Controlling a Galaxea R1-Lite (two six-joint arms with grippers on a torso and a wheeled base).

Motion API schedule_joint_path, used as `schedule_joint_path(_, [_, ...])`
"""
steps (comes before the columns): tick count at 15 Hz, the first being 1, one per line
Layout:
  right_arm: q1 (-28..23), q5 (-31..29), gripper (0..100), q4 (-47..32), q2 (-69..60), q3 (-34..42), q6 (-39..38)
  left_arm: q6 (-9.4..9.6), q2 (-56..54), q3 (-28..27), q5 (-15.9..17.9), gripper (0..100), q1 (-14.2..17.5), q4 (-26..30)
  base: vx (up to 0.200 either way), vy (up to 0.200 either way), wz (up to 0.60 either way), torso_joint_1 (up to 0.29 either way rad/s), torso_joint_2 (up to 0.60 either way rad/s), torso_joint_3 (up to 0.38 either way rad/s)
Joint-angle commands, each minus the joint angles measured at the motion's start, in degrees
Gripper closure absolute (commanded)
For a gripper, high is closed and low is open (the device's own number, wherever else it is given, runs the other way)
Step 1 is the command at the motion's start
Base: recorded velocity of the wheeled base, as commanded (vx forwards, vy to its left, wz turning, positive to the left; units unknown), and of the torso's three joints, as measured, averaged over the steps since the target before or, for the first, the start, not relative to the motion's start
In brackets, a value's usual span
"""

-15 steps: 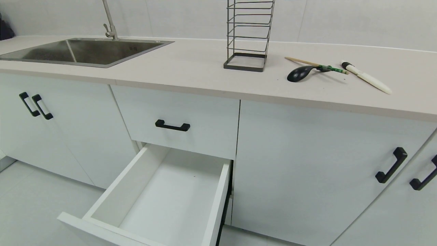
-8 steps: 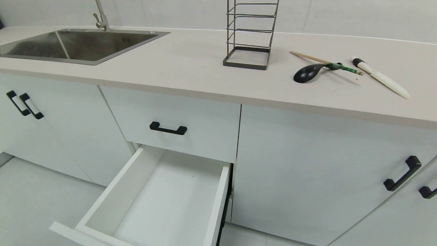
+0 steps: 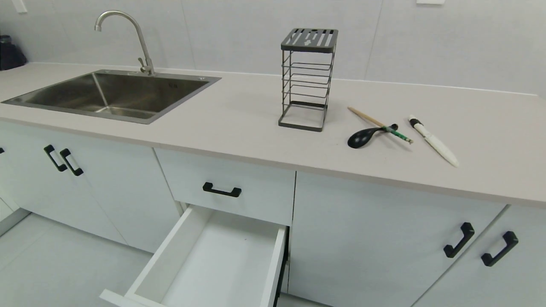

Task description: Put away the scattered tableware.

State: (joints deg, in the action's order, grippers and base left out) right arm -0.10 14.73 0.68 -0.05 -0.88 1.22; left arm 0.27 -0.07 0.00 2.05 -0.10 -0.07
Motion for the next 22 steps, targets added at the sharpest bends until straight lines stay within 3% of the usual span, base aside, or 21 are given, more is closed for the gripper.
schedule_joint_path(1, [0.01,0.13,100,0.02,0.05,0.0,0.01,0.0,0.07,0.0,-0.03,0,0.01,-0.01,0.0,0.0,0.0,0.051,-0.47,-0.217])
schedule_joint_path(3, [0.01,0.13,100,0.02,0.05,0.0,0.01,0.0,0.07,0.0,-0.03,0,0.01,-0.01,0.0,0.0,0.0,0.102,-0.49,-0.22])
schedule_joint_path(22, [0.01,-0.14,100,0.02,0.05,0.0,-0.43,0.0,0.07,0.0,-0.03,0,0.01,-0.01,0.0,0.0,0.0,0.312,-0.54,-0.261])
